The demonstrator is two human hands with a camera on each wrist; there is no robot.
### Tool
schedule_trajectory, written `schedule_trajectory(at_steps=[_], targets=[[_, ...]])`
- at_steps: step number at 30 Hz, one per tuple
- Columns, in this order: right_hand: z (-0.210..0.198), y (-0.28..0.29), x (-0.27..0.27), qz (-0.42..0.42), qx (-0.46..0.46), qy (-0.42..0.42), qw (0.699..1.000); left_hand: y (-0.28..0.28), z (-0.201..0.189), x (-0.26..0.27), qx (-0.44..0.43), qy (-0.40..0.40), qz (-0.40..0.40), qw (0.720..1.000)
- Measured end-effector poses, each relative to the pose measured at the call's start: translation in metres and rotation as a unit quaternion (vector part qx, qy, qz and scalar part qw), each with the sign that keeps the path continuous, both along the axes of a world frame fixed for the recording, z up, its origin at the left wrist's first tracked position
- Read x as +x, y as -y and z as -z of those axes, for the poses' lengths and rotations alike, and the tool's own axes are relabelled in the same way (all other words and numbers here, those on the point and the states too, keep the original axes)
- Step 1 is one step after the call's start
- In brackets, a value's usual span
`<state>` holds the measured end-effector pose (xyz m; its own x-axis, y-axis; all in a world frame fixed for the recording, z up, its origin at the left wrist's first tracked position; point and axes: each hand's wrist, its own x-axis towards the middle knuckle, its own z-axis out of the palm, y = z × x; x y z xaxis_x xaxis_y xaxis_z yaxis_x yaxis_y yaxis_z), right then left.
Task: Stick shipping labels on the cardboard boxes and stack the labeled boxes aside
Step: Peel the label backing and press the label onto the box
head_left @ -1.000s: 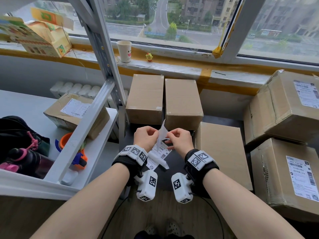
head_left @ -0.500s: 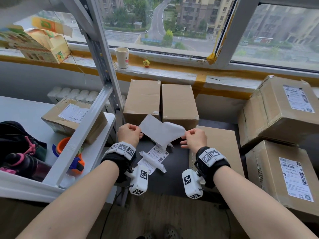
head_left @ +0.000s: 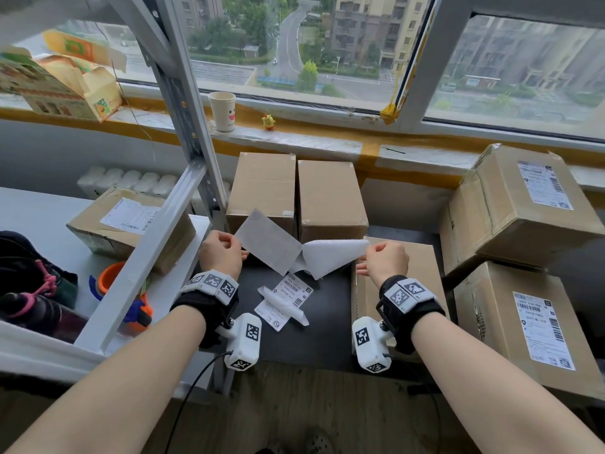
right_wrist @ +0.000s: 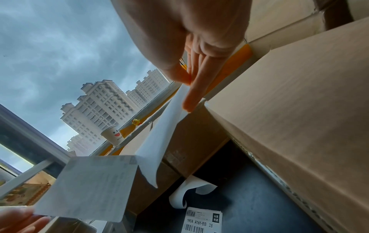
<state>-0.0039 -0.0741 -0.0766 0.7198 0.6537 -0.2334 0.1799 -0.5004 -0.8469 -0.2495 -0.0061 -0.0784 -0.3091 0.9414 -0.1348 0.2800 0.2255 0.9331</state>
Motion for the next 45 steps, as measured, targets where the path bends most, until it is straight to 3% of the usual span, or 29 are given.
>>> schedule_trajectory(at_steps=[8,15,23,26,29,33,39,45], targets=[[0.016,-0.005,-0.021,-0.066,-0.012,0.015,0.998,0.008,0.004,-0.01,-0.001,0.002,0.021,1.0],[0.047,-0.007,-0.049,-0.178,-0.053,0.047,0.981,0.016,0.013,-0.016,-0.011,-0.018,0.061,0.998],[0.053,-0.011,-0.068,-0.238,-0.068,0.006,0.969,0.023,0.017,-0.021,-0.027,-0.035,0.093,0.995],[0.041,-0.013,-0.072,-0.211,-0.046,-0.02,0.976,0.025,0.009,-0.018,-0.017,-0.023,0.113,0.993],[0.022,-0.016,-0.072,-0.154,-0.006,-0.171,0.973,0.028,-0.003,-0.011,-0.005,-0.008,0.153,0.988],[-0.008,-0.009,-0.056,-0.107,-0.003,-0.326,0.939,0.027,-0.013,0.001,0.009,-0.001,0.209,0.978],[-0.027,0.014,-0.025,-0.078,0.039,-0.352,0.932,0.03,-0.023,0.027,0.016,0.022,0.313,0.949],[-0.029,0.045,0.007,-0.054,0.083,-0.293,0.951,0.045,-0.028,0.068,0.005,0.04,0.407,0.913]])
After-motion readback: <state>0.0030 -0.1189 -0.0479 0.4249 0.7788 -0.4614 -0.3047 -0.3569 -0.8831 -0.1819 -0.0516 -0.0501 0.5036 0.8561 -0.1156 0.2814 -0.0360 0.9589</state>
